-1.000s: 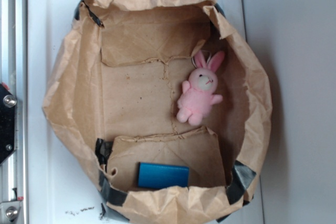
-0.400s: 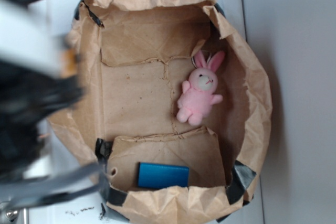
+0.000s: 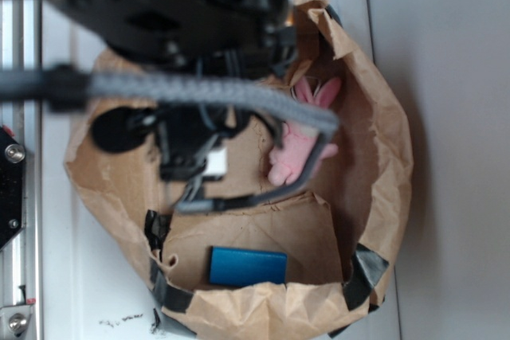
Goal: Grab the pink bunny.
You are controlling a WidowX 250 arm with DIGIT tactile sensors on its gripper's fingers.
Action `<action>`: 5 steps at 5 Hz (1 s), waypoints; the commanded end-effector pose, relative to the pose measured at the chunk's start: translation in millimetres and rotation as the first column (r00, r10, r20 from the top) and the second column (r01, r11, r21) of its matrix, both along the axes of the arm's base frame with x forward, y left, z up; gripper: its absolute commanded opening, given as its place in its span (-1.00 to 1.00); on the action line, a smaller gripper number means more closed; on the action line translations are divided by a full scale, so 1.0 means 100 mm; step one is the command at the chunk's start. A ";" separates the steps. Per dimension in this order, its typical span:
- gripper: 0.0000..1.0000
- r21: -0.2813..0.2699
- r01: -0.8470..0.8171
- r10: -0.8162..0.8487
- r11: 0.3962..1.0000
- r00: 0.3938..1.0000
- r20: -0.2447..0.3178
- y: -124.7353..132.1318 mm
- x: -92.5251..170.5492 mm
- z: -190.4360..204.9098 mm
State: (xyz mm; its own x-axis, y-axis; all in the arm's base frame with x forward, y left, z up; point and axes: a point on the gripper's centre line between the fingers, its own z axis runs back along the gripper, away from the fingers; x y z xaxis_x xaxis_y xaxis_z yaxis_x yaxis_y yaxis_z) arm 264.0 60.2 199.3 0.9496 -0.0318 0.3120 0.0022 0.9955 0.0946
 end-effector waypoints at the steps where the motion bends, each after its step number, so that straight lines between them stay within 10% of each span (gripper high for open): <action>1: 1.00 0.031 -0.044 0.044 0.999 0.999 -0.013 -0.32 0.18 -0.27; 4: 1.00 0.031 -0.044 0.044 0.999 0.999 -0.013 -0.32 0.18 -0.27; 5: 1.00 0.091 -0.088 0.090 0.992 0.996 -0.019 -0.14 0.57 -0.55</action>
State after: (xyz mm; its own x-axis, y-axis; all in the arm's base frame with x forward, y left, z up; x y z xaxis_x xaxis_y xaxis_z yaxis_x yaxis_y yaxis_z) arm 314.1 41.5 117.4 0.9748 0.0112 0.2227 -0.0521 0.9825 0.1788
